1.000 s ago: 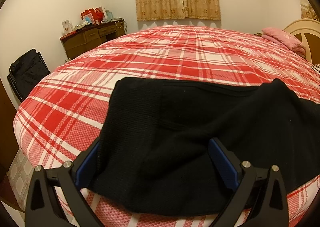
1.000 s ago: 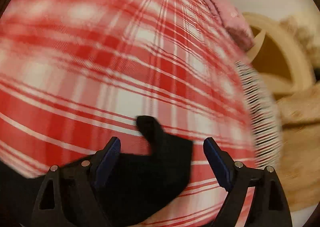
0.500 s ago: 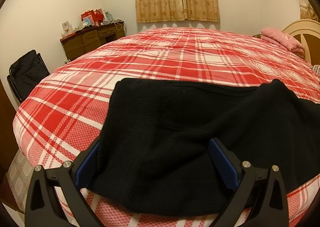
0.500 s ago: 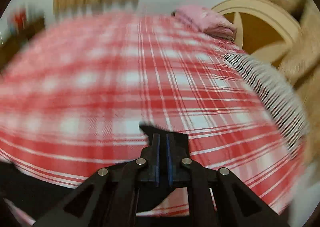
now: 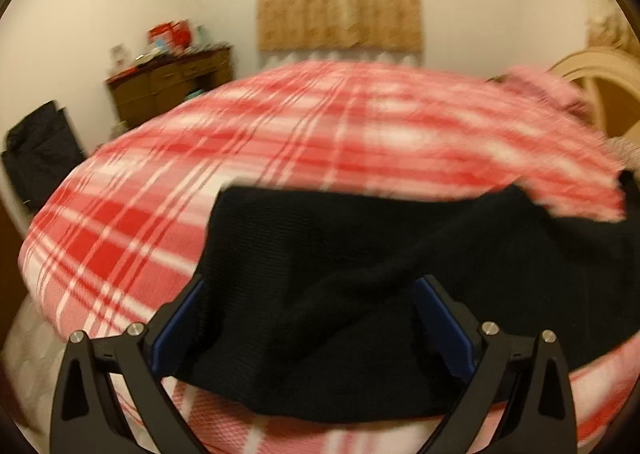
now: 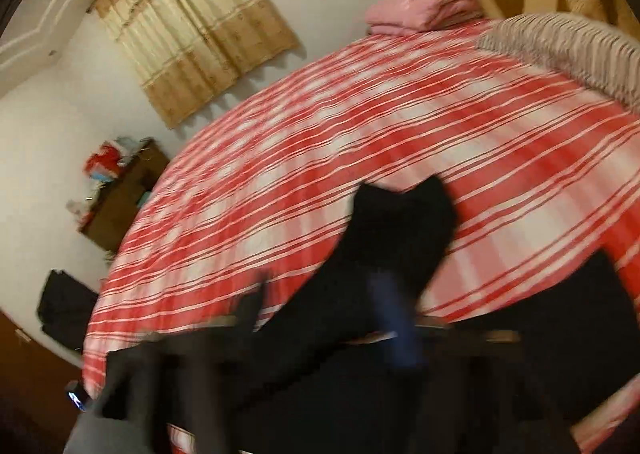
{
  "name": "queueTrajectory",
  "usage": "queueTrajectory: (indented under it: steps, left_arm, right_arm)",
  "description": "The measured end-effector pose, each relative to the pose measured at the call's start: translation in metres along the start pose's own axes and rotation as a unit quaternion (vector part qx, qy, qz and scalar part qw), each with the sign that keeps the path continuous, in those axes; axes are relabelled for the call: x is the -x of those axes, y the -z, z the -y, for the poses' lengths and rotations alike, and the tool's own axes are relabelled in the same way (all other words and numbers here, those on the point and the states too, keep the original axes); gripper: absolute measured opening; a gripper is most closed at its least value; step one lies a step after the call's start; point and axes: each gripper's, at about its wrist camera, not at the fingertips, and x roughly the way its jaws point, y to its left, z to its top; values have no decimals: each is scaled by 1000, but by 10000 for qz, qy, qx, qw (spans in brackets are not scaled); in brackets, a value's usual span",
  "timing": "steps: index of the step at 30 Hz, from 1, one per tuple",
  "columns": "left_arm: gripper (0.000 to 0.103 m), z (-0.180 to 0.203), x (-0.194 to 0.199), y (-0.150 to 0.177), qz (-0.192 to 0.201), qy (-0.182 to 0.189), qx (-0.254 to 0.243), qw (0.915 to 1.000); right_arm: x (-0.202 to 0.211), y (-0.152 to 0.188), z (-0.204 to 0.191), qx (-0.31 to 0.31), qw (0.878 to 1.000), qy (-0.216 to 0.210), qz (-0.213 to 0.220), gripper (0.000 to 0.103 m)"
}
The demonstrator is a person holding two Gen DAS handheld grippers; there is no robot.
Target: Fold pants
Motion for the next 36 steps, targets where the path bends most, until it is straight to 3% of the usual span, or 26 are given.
queueTrajectory:
  steps: [3, 6, 8, 13, 17, 21, 24, 25, 26, 28, 32, 34, 36]
  left_arm:
    - [102, 22, 21, -22, 172, 605, -220, 9978]
    - [100, 62, 31, -38, 153, 1582, -523, 9859]
    - [91, 101, 29, -45, -11, 2307, -823, 9695]
    - [90, 198, 5, -48, -538, 3467, -894, 9322]
    - [81, 266, -12, -41, -1009, 3787, -1198, 9122]
    - [73, 290, -16, -30, -1278, 3823, -1169, 9077]
    - [54, 287, -17, -21, -1510, 4033, -964, 8973]
    - [40, 288, -15, -18, -1516, 4079, -958, 8952]
    - [26, 291, -13, -15, -1500, 4093, -1038, 8940]
    - [16, 298, -11, -9, -1412, 4080, -1314, 8924]
    - [8, 296, -2, -7, -1337, 4199, -1280, 8885]
    - [8, 294, 16, -8, -920, 4338, -1406, 8852]
    - [8, 302, 40, -1, -482, 4379, -1986, 8755]
  right_arm:
    - [-14, 19, -5, -140, 9997, -194, -30, 76]
    - [-25, 42, -10, -60, 9993, -291, -238, 76]
    - [-28, 61, -11, 124, 9993, -172, -320, 76]
    - [-15, 88, 5, 91, 10000, -14, 23, 76]
    - [-9, 104, 14, 26, 9996, -125, 264, 76]
    - [-2, 104, 9, 233, 9991, -49, 343, 76]
    - [0, 106, 15, 58, 9992, -111, 375, 76]
    - [0, 105, 18, 16, 9991, -153, 384, 76]
    - [1, 104, 19, -8, 9990, -185, 400, 76]
    - [3, 105, 19, -23, 9989, -194, 429, 76]
    - [3, 107, 17, 37, 9988, -127, 466, 76]
    - [5, 109, 18, 20, 9984, -147, 552, 76]
    - [6, 109, 19, -1, 9980, -182, 612, 76]
